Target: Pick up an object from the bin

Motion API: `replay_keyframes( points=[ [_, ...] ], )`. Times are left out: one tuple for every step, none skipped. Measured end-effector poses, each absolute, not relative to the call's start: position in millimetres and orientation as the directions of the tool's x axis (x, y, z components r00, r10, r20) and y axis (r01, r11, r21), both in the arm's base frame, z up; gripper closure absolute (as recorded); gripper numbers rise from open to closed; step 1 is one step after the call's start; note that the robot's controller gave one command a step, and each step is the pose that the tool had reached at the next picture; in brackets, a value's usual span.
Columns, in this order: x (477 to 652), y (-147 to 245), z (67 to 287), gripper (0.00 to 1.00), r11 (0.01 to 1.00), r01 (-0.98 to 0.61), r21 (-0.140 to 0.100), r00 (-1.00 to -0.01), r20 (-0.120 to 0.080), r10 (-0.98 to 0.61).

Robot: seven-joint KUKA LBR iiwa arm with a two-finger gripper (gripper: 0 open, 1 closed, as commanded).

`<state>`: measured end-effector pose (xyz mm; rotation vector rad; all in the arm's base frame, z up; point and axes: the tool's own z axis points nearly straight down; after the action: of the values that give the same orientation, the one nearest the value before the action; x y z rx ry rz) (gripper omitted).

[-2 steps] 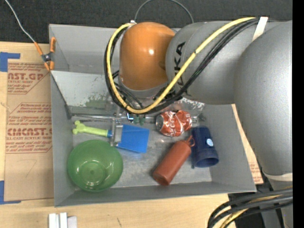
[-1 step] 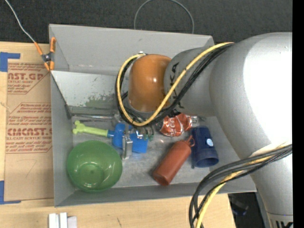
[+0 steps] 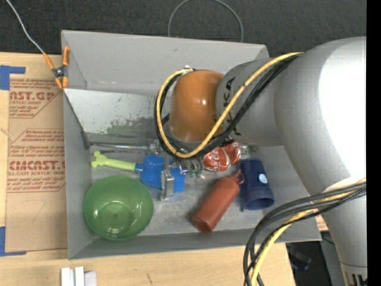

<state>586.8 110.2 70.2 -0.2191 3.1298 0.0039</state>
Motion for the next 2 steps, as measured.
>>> replay_keyframes(
  points=[
    [593.3, 130, 66, 0.00, 0.994, -0.110, 0.002, -0.994, 0.004, -0.110],
    [587.2, 111, 70, 0.00, 0.990, -0.139, 0.002, -0.990, -0.006, -0.139]
  ],
)
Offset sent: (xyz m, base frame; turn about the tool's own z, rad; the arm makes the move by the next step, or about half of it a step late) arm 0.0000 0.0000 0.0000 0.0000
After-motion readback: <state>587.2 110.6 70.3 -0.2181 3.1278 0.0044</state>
